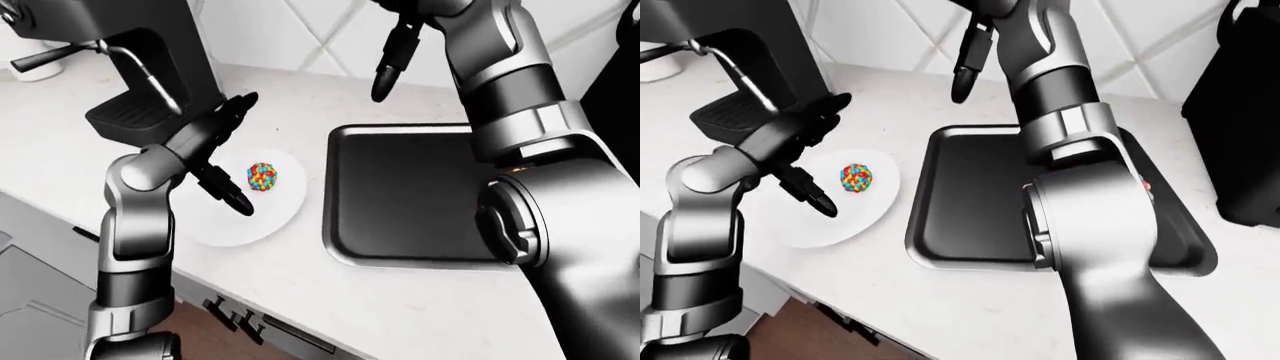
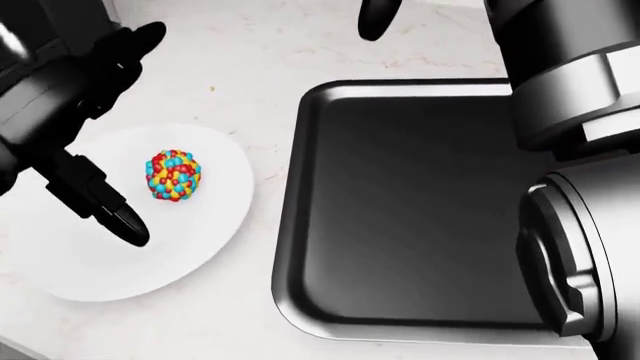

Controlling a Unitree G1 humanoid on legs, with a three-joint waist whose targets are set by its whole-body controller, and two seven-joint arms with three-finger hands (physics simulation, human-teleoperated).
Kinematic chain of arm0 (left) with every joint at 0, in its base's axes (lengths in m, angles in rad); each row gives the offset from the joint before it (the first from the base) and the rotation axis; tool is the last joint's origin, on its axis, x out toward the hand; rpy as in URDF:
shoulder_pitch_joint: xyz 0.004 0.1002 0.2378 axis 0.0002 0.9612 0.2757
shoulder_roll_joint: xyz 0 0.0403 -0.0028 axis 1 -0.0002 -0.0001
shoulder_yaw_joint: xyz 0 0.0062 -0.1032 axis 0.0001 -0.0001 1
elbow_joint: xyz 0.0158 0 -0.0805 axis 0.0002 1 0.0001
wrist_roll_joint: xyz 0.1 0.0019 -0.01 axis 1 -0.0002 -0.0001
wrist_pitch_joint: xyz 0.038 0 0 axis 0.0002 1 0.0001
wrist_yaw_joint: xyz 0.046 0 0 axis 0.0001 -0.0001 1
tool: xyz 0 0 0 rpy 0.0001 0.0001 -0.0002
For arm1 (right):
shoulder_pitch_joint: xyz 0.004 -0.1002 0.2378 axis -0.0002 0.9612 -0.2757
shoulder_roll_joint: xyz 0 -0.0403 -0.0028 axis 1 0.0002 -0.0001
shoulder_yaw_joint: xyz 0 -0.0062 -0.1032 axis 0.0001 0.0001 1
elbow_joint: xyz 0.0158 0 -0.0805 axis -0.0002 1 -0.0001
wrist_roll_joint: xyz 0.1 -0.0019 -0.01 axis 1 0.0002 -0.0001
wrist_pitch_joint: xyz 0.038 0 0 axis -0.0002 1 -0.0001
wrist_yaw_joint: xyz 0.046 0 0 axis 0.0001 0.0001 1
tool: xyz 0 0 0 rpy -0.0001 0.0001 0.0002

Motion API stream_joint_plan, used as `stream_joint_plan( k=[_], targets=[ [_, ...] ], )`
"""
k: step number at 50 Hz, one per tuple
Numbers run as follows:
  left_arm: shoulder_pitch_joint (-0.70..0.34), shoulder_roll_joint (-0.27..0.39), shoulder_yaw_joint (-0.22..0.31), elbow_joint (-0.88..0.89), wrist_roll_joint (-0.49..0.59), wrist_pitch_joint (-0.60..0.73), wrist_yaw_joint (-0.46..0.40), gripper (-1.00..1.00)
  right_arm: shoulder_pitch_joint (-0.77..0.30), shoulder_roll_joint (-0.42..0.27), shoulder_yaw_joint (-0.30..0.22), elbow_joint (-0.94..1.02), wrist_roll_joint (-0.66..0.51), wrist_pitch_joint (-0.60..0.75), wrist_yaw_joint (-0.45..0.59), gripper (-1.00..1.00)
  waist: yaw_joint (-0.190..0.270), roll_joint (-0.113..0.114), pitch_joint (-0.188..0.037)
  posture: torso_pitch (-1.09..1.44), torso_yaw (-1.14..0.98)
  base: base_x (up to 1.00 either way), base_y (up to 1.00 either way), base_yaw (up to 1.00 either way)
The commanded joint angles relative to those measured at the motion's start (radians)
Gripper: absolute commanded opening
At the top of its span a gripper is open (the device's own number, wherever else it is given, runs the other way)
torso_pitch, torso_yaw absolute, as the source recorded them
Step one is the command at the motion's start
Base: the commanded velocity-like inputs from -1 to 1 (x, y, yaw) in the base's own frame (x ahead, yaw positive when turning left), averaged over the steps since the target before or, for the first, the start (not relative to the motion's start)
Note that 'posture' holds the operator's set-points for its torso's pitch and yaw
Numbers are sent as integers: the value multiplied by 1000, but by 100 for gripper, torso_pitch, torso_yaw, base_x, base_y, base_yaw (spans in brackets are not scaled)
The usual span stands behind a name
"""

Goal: Move the dessert items from the plate to the tray.

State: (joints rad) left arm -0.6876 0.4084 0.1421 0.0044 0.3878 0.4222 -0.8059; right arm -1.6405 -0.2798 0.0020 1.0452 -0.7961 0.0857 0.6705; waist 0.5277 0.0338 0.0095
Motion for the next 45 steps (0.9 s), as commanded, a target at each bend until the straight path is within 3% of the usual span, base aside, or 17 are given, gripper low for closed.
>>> stream_joint_plan(
  k=[1,20,26,27,45],
  targets=[
    [-35,9,19,-23,1,-31,20,99,-40,-10,-8,-38,4,-10,-17,100,2,1,-32,0,42,0,0,0],
    [-21,-14,6,21,17,-79,43,65,-32,-12,-9,-37,5,-10,-17,100,4,-3,-33,0,42,0,0,0],
    [-3,-19,6,-8,30,-81,34,64,-21,-15,-10,-55,7,-2,-14,100,7,-4,-33,0,42,0,0,0],
    [-1,-20,8,-14,31,-77,33,55,-18,-16,-10,-54,7,-3,-15,100,7,-4,-32,0,42,0,0,0],
    [-26,-22,7,21,31,-91,36,42,-22,-17,-11,-36,10,-9,-24,100,9,-4,-34,0,42,0,0,0]
  ],
)
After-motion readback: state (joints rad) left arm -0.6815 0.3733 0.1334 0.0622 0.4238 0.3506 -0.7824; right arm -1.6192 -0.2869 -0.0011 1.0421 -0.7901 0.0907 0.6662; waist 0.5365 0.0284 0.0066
